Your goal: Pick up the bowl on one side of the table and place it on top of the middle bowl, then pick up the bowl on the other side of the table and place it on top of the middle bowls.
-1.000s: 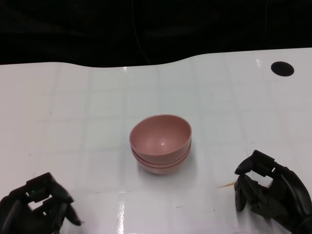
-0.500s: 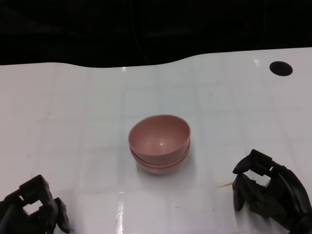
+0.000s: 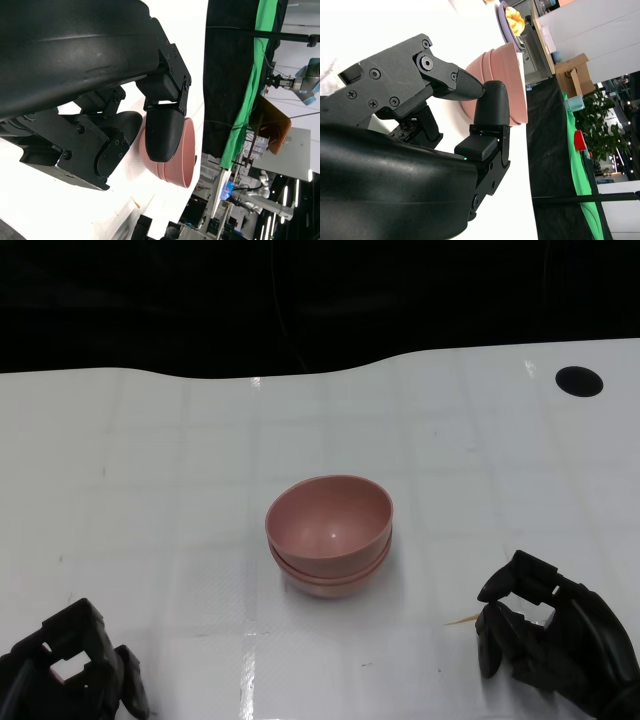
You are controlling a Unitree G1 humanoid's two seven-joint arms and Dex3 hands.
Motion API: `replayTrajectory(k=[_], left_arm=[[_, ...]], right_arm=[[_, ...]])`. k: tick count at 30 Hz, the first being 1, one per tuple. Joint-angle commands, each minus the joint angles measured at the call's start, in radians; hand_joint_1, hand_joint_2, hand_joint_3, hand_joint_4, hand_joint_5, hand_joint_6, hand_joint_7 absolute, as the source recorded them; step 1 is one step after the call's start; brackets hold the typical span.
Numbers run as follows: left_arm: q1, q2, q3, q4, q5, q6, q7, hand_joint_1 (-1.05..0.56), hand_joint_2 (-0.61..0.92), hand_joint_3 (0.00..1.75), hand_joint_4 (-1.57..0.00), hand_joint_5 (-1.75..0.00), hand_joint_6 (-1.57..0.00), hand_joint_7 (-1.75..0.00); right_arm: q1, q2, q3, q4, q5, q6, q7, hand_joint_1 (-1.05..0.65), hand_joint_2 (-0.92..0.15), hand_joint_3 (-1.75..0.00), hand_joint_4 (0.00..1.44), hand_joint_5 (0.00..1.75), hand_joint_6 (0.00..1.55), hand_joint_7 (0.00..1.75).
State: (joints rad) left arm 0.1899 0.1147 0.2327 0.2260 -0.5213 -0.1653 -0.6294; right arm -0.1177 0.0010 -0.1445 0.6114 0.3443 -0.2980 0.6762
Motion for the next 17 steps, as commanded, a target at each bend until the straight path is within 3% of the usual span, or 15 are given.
replayTrajectory(k=[1,17], left_arm=[[-0.001,0.002,0.009,-0.005,0.006,-0.01,-0.001,-0.08,0.52,1.37,-0.89,-1.75,-0.75,-1.75],[-0.008,-0.01,0.014,0.008,0.024,-0.033,0.009,-0.07,0.53,1.36,-0.89,-1.75,-0.76,-1.75]], right_arm=[[0.008,-0.015,-0.003,-0.016,0.001,-0.005,0.002,-0.24,-0.65,-0.84,0.89,1.75,0.72,1.57],[-0.001,-0.016,-0.01,0.006,0.004,-0.015,0.008,-0.23,-0.68,-0.79,0.89,1.75,0.71,1.59]])
